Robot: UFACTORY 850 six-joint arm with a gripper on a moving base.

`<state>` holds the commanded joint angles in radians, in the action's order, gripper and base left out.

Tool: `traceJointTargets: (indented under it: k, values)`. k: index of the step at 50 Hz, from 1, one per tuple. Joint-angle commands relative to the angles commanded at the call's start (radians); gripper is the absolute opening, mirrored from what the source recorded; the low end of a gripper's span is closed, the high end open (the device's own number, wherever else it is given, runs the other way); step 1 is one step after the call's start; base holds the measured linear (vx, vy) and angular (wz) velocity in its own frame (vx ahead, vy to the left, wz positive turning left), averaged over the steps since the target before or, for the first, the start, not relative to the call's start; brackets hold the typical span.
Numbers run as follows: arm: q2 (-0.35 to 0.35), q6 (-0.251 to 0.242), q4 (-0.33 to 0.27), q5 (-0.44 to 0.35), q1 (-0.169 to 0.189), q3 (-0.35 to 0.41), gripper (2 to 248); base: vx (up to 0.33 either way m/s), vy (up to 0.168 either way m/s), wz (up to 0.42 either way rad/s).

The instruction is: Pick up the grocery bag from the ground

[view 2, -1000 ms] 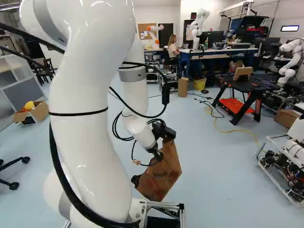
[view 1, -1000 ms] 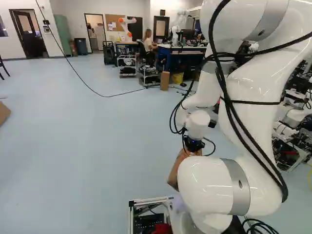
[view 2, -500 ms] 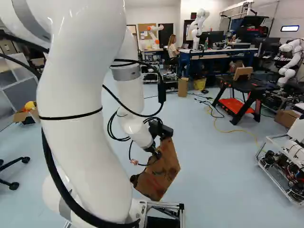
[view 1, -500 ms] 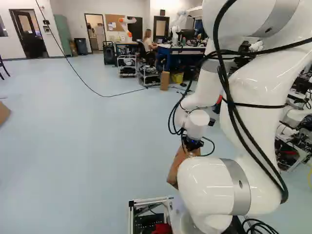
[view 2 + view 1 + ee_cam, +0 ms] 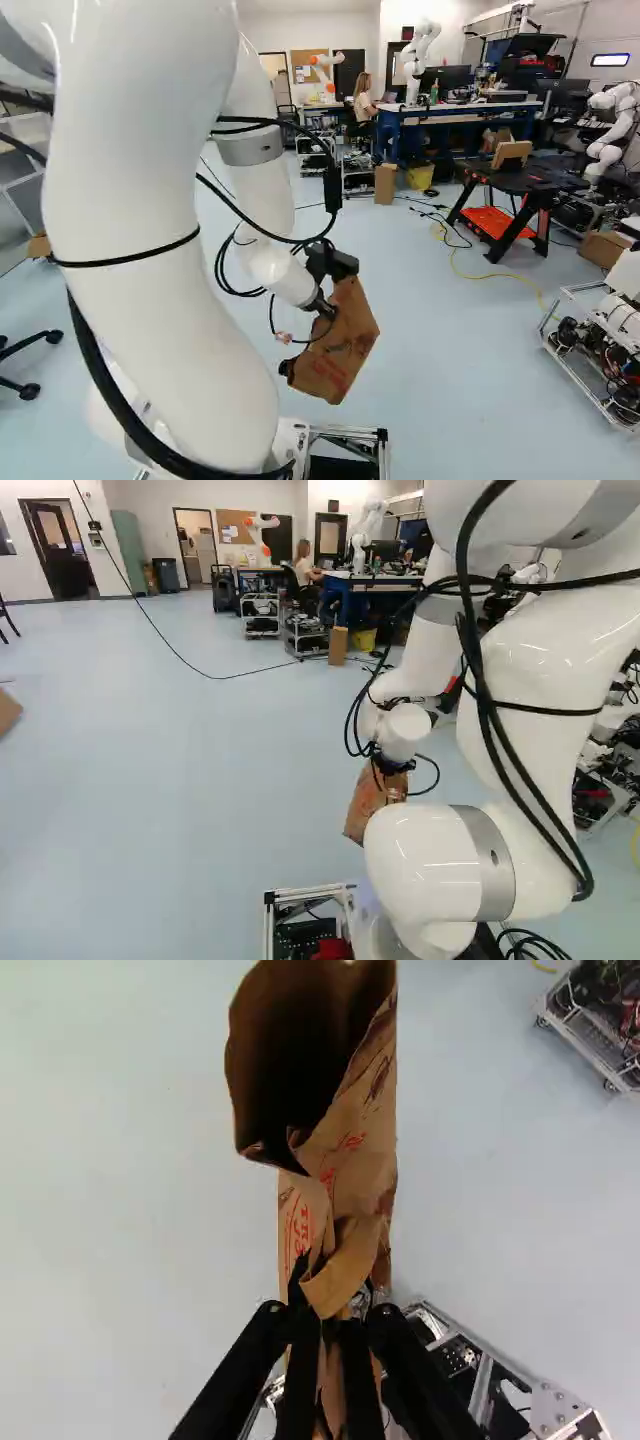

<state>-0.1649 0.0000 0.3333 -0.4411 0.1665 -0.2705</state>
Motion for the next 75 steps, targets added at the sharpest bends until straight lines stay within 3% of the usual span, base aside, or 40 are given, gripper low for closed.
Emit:
traceJointTargets:
  k: [45, 75]
  values:
    - [0.302, 0.0, -0.227, -0.294, -0.113, 0.125, 23, 0.0, 0.0, 0.0]
    - [0.421, 0.0, -0.316, -0.409, -0.158, 0.174, 23, 0.0, 0.0, 0.0]
